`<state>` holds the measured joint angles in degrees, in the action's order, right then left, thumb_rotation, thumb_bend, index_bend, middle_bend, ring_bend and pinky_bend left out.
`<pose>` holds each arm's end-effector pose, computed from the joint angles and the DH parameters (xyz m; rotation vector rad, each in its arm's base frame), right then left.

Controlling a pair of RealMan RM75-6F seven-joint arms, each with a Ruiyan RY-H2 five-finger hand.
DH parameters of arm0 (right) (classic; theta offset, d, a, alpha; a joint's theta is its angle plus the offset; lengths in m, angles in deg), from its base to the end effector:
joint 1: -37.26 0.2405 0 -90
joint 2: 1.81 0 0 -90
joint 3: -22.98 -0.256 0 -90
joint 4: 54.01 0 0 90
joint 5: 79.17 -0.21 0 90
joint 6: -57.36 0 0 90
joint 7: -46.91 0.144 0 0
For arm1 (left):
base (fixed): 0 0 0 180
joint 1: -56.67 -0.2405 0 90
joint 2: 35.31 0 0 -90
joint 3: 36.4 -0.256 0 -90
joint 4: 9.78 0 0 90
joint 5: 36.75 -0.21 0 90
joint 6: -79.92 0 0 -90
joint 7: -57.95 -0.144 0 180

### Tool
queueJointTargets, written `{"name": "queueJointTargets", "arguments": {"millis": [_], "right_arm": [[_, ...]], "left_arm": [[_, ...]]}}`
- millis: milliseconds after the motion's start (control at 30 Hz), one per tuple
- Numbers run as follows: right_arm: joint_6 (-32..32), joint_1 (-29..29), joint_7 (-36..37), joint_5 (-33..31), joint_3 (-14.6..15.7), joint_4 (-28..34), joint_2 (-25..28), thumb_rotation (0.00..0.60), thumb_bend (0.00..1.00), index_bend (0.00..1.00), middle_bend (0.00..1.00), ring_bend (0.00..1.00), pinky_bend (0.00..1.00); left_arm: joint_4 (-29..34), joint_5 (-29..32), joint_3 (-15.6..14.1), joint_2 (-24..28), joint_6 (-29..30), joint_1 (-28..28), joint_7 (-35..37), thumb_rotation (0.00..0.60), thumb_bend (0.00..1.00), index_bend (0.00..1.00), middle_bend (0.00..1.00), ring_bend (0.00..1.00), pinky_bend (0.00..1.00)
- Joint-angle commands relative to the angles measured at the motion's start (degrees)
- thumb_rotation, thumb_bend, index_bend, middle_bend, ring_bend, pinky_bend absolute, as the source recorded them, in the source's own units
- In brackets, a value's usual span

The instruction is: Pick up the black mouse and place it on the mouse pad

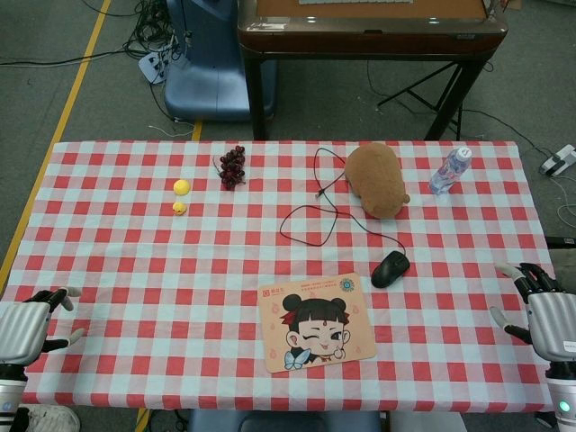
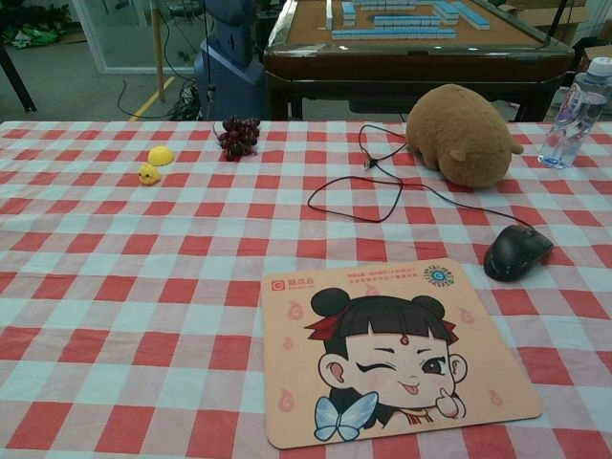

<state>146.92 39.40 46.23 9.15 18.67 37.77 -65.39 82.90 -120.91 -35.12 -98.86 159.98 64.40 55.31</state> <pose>-0.3099 -0.1711 0.1745 1.3447 -0.8143 0.9341 -0.3129 0.1901 0.1483 -1.4666 -0.9299 -0.8189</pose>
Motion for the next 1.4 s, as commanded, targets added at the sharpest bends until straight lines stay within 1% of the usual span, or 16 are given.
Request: {"name": "queueJointTargets", "arguments": {"millis": [33,300,433,600,700,833,967,1167,1400], "right_arm": [[0.02,-0.05,0.21,-0.13,-0.06,-0.12,0.03,0.600,0.19,0.24,0.34,0.20,0.38],[-1.44,0.73,0.60,-0.33,-0.08,-0.76,-0.08,0.600,0.19,0.24,0.34,0.20,0.38],[-3.62,2.06,1.28,-0.61,-0.27,-1.79,-0.23,0.600,0.17,0.24,0.34,0.20,0.38],[-8.78,5.38,1.13,-0.96,-0.66,-3.44,-0.34,0.600,0.10,0.24,0.34,0.20,0.38],[-12.57,8.16,1.96,-0.09,-0.67,-4.61,-0.10,0.600,0.07,0.24,0.33,0.20,0.36],[-16.21,11.82,3.78,2.12,-0.60,-7.82,-0.63,0.600,0.05,0.24,0.32,0.20,0.32],[-19.33,15.51,5.74,4.41,-0.28,-12.36,-2.46,0.600,0.05,0.24,0.32,0.20,0.32],[-22.05,19.81,8.05,7.44,0.72,-17.76,-5.80,0.600,0.05,0.24,0.33,0.20,0.32],[-24.61,23.48,9.22,8.78,1.73,-22.51,-9.78,0.600,0.07,0.24,0.36,0.20,0.32]], "left_arm": [[0.01,-0.06,-0.07,-0.08,-0.09,0.03,-0.05,0.600,0.12,0.43,0.50,0.38,0.55],[0.05,-0.31,-0.27,-0.28,-0.13,0.03,-0.40,0.600,0.12,0.43,0.50,0.38,0.55],[-0.03,-0.23,-0.48,-0.42,-0.59,0.10,-0.48,0.600,0.12,0.43,0.50,0.38,0.55],[-0.26,0.63,-0.31,-0.32,-0.68,-0.11,-0.16,0.600,0.12,0.43,0.50,0.38,0.55],[-0.25,0.78,-0.29,-0.24,-0.71,-0.17,0.12,0.600,0.12,0.43,0.50,0.38,0.55],[-0.26,0.48,-0.27,-0.19,-0.59,-0.12,0.32,0.600,0.12,0.43,0.50,0.38,0.55],[-0.20,0.68,-0.14,0.01,-0.45,-0.23,0.74,0.600,0.12,0.43,0.50,0.38,0.55],[-0.22,1.01,0.03,0.19,-0.49,-0.26,1.05,0.600,0.12,0.43,0.50,0.38,0.55],[-0.46,1.51,0.17,0.27,-0.99,-0.14,1.53,0.600,0.12,0.43,0.50,0.38,0.55]]}}
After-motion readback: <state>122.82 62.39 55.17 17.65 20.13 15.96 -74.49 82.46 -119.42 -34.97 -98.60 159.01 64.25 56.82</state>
